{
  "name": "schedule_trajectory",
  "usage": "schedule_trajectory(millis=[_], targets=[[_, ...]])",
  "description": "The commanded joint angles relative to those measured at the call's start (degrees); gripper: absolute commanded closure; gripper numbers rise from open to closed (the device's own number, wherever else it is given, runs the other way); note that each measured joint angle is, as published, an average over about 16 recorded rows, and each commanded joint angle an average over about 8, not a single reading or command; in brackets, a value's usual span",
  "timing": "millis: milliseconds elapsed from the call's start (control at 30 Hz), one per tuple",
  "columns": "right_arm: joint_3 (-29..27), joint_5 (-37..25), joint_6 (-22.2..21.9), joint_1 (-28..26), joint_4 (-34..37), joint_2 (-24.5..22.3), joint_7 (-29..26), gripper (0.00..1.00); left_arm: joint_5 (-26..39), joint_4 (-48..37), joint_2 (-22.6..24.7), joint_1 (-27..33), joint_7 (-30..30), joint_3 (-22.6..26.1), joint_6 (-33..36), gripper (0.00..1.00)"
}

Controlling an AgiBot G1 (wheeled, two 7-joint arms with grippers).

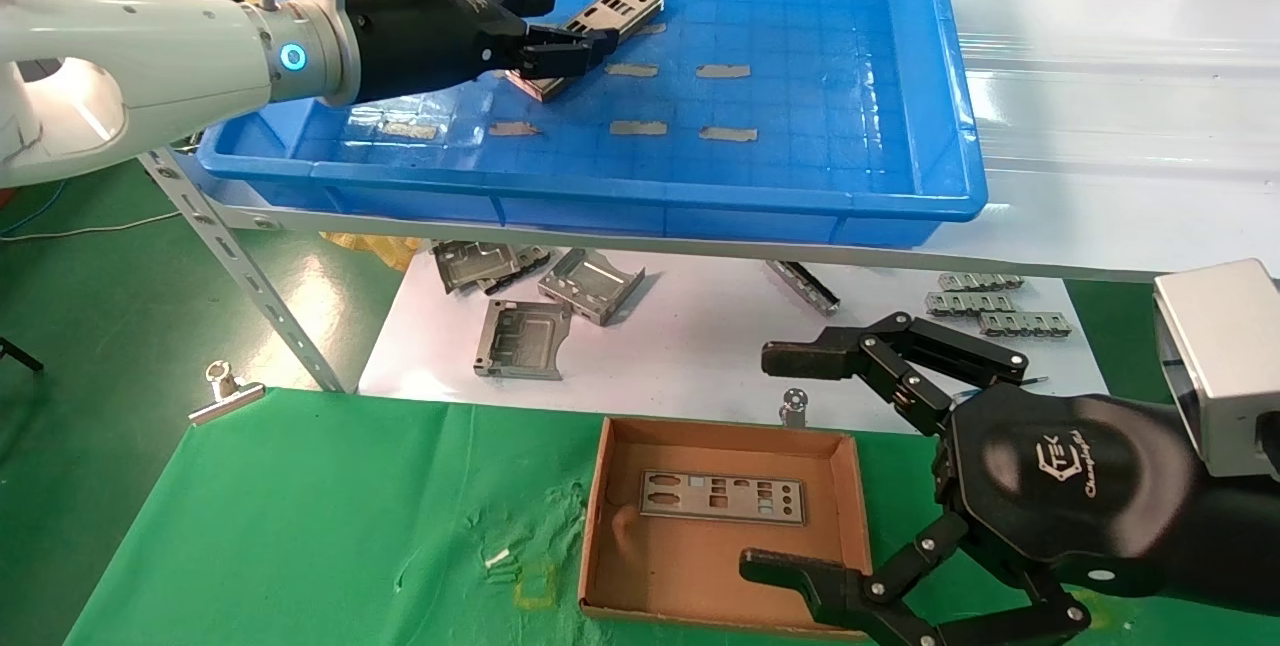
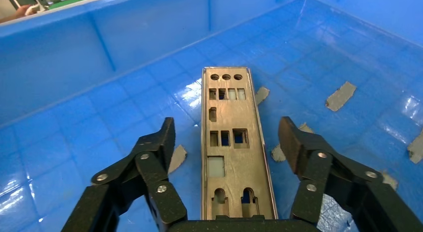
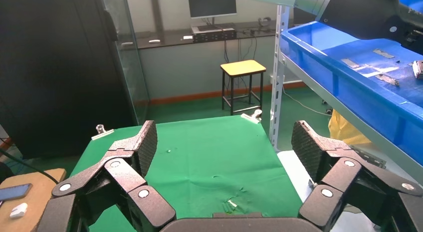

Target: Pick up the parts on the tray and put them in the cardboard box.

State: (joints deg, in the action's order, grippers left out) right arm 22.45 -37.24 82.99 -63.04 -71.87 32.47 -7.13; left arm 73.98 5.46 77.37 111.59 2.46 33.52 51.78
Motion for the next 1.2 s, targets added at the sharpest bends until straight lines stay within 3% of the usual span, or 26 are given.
schedule_trajectory(millis=[33,667,733,933,967,1200], targets=[[0.0,0.0,0.0,0.0,0.0,0.0,0.0,0.0,-0.09,0.09,0.0,-0.14,0.06,0.1,-0.11,1.0],[0.0,0.0,0.0,0.0,0.0,0.0,0.0,0.0,-0.89,1.16,0.0,-0.22,-1.79,1.3,-0.66,1.0],[0.01,0.0,0.0,0.0,0.0,0.0,0.0,0.0,-1.03,1.15,-0.01,-0.16,-1.85,1.4,-0.66,0.85],[0.01,0.0,0.0,0.0,0.0,0.0,0.0,0.0,-1.57,1.06,-0.04,0.01,-1.86,1.6,-0.6,0.1],[0.01,0.0,0.0,0.0,0.0,0.0,0.0,0.0,-1.67,1.03,-0.05,0.05,-1.86,1.63,-0.58,0.09],[0.01,0.01,0.0,0.0,0.0,0.0,0.0,0.0,-2.15,0.83,-0.07,0.28,-1.93,1.91,-0.64,0.94]])
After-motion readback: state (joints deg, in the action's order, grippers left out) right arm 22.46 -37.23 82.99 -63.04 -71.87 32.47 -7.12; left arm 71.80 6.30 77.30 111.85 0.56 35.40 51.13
